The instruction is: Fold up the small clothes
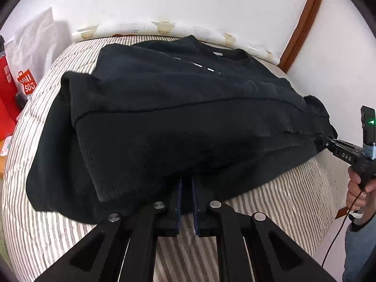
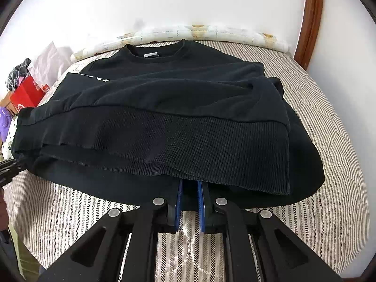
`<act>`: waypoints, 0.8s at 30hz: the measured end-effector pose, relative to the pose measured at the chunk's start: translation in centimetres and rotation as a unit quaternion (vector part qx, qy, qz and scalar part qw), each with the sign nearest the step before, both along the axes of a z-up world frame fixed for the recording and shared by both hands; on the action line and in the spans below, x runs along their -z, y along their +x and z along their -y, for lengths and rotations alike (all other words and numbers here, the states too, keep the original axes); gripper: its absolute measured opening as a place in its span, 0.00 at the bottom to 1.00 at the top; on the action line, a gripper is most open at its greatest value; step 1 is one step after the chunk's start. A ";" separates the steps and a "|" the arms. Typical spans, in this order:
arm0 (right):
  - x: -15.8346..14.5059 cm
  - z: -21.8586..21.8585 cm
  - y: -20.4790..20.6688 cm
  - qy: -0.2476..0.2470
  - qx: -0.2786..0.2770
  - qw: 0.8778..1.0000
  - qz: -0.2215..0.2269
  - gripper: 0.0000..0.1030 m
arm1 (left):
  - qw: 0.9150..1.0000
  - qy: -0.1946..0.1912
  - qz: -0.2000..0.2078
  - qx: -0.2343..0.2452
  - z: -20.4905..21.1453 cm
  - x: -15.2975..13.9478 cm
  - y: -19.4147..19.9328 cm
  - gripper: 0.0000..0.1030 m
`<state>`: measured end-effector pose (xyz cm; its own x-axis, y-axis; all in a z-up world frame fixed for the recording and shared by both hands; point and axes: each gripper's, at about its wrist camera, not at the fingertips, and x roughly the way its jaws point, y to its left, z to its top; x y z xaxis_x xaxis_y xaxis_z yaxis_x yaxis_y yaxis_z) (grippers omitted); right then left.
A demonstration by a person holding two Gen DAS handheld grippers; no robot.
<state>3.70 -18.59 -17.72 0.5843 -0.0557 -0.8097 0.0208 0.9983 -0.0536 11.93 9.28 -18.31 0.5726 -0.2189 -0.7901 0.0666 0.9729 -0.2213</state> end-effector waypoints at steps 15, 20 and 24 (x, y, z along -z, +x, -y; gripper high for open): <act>-2.2 1.0 4.6 0.021 0.013 0.999 0.036 0.10 | 0.998 -0.011 0.052 -0.024 -1.1 -3.2 2.6 0.07; -3.0 1.8 7.1 0.044 0.022 0.998 0.047 0.10 | 0.996 -0.017 0.071 -0.043 -2.0 -4.1 4.7 0.07; -3.5 2.3 9.9 0.057 0.023 0.997 0.049 0.10 | 0.996 -0.010 0.072 -0.052 -2.8 -4.4 7.1 0.07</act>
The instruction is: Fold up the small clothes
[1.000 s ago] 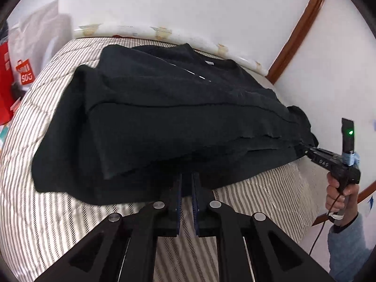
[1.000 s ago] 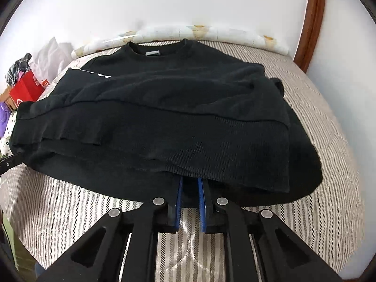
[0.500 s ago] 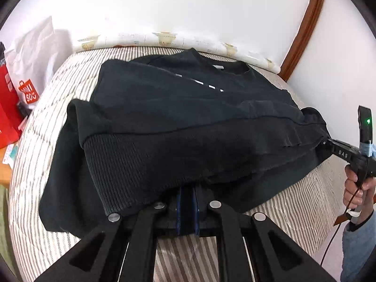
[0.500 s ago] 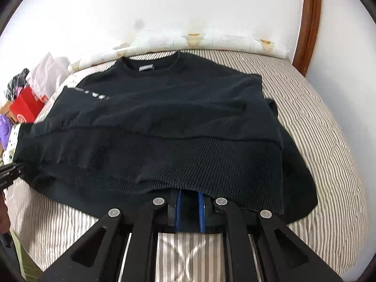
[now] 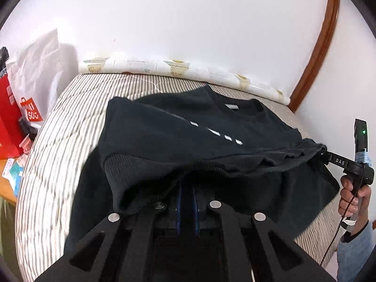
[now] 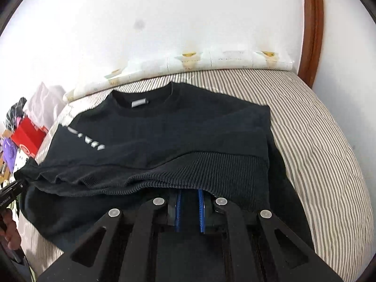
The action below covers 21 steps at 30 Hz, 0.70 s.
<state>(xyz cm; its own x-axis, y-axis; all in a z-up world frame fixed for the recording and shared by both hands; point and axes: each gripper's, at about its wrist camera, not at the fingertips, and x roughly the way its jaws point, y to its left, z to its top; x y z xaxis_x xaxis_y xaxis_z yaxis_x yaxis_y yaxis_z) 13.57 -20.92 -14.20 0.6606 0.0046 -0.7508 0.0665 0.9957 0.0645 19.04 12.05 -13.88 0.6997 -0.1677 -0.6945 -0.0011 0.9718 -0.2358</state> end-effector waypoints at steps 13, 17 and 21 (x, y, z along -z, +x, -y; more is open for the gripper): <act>-0.1 1.3 8.0 -0.042 0.046 0.998 0.001 0.18 | 0.999 0.005 0.000 -0.038 -2.7 0.2 5.5 0.26; -0.4 3.1 7.3 -0.062 0.049 0.997 0.012 0.47 | 0.999 0.018 0.001 -0.047 -4.6 0.2 5.2 0.34; 0.6 4.7 8.2 -0.064 0.047 0.997 -0.015 0.47 | 0.998 0.015 -0.023 -0.049 -5.9 0.8 6.0 0.34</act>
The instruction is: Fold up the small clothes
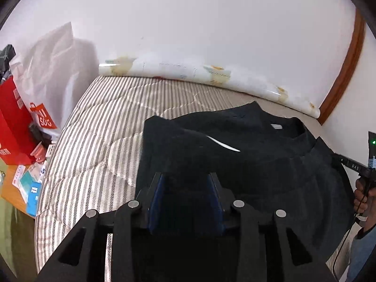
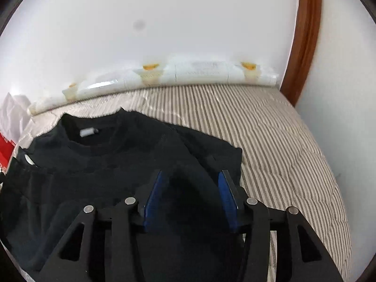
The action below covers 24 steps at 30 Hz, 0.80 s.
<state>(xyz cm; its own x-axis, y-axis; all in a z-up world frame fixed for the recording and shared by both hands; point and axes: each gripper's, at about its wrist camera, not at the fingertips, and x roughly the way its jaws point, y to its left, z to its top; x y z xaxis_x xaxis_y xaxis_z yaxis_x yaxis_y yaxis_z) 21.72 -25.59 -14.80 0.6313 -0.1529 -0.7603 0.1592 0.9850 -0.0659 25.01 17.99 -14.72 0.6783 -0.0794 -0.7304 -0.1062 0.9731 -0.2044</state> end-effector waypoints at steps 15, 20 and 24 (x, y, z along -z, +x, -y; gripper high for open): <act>2.3 0.0 1.6 0.027 -0.039 0.999 -0.017 0.08 | 1.000 0.022 0.014 0.003 0.3 -0.1 0.4 0.09; -0.7 0.9 -0.4 0.043 -0.049 0.997 0.051 0.06 | 0.996 0.032 0.079 -0.014 1.2 -4.1 0.5 0.09; -2.1 2.4 -1.4 0.061 -0.035 0.993 0.095 0.06 | 0.993 0.074 0.092 -0.011 2.8 -4.1 2.3 0.09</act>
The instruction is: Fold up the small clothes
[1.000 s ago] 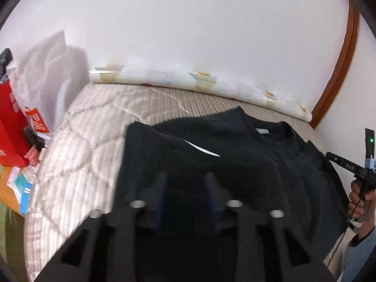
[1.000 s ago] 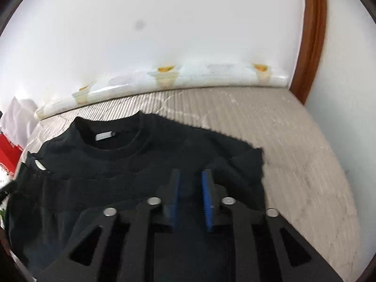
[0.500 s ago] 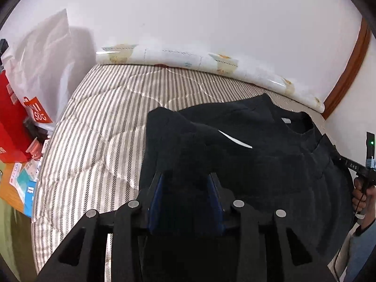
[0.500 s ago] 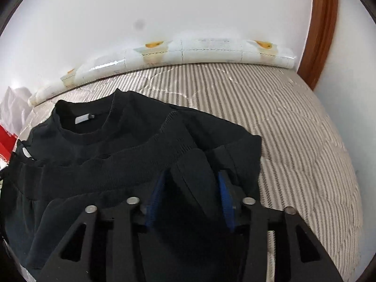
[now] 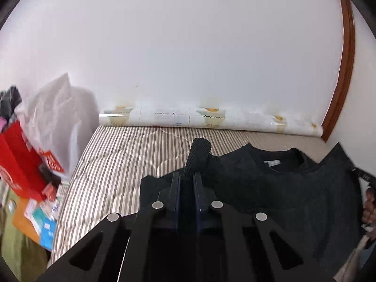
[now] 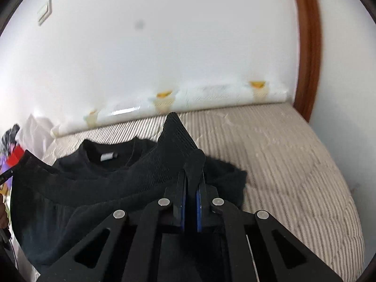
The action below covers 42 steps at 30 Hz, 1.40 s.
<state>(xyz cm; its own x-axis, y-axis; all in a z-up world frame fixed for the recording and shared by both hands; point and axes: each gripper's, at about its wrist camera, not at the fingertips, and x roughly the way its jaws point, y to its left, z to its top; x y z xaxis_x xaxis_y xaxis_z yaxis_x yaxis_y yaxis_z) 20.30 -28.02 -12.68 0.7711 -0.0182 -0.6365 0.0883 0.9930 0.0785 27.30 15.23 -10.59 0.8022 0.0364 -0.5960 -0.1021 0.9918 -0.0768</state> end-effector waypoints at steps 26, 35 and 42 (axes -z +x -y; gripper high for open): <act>4.1 1.9 -4.1 -0.065 0.042 0.992 -0.102 0.22 | 0.994 -0.005 -0.110 -0.020 0.4 6.0 -0.2 0.29; 2.9 1.1 -9.6 -0.081 0.074 0.987 -0.117 0.23 | 0.991 -0.018 -0.127 -0.024 -1.0 6.2 -6.5 0.35; -1.1 -4.8 -10.8 -0.086 0.041 0.993 -0.072 0.34 | 0.989 -0.024 -0.144 -0.022 -2.2 6.4 -13.0 0.35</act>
